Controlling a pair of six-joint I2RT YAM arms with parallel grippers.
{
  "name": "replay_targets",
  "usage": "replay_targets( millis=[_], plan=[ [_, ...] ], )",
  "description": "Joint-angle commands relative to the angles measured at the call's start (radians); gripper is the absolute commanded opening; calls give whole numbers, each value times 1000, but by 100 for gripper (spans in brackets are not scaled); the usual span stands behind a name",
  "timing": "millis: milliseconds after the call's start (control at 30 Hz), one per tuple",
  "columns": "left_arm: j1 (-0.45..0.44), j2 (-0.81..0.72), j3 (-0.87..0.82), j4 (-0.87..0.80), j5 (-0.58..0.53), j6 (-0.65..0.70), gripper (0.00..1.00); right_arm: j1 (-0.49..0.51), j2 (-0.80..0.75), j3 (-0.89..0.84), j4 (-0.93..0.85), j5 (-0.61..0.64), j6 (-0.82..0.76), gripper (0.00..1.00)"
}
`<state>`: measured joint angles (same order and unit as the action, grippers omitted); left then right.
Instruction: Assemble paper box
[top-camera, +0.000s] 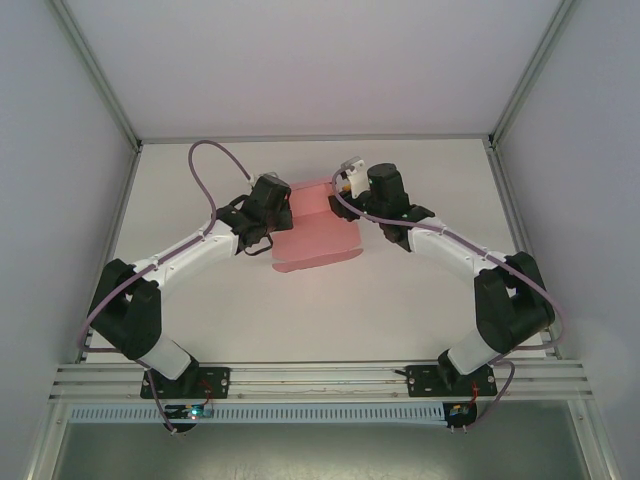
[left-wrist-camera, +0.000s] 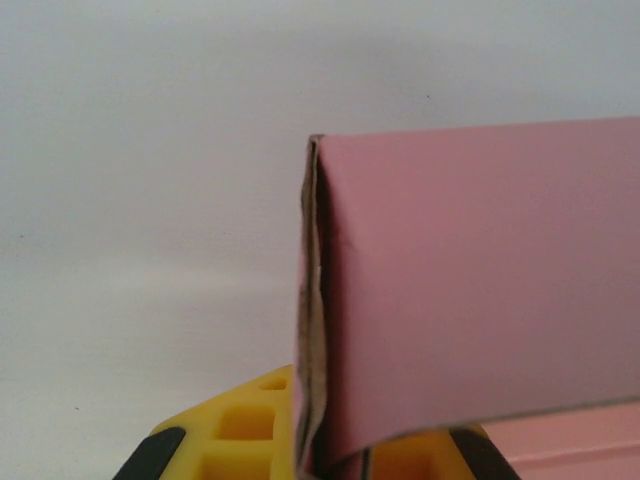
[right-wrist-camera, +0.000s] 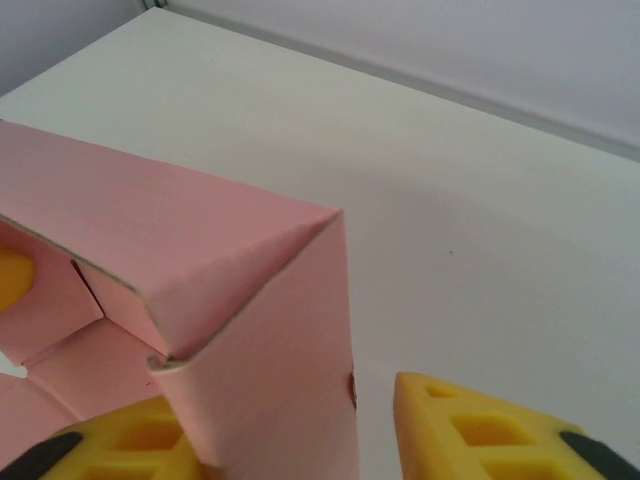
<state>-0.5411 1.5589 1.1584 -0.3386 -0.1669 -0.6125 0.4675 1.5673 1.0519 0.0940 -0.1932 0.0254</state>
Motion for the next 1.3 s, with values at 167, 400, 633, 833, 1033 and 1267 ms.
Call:
replay_targets(
  millis=[167, 400, 633, 833, 1033, 1267],
  plan=[
    [-1, -38, 70, -87, 63, -49, 0, 35, 80, 79, -92, 382, -42, 24],
    [-8, -21, 170, -215, 72, -111, 0, 79, 194, 160, -184, 828, -128, 7],
    [-9, 12, 222, -306, 21, -131, 0, 92, 269, 217, -251, 1135, -139, 2],
    [-8, 0, 212, -328, -28, -149, 0, 96, 292, 218, -232, 1331, -166, 0],
    [-7, -3, 210, -337, -29, -150, 0, 84, 294, 206, -199, 1355, -141, 0],
    [-8, -18, 207, -345, -41, -155, 0, 82, 353, 240, -139, 1499, -252, 0]
  ],
)
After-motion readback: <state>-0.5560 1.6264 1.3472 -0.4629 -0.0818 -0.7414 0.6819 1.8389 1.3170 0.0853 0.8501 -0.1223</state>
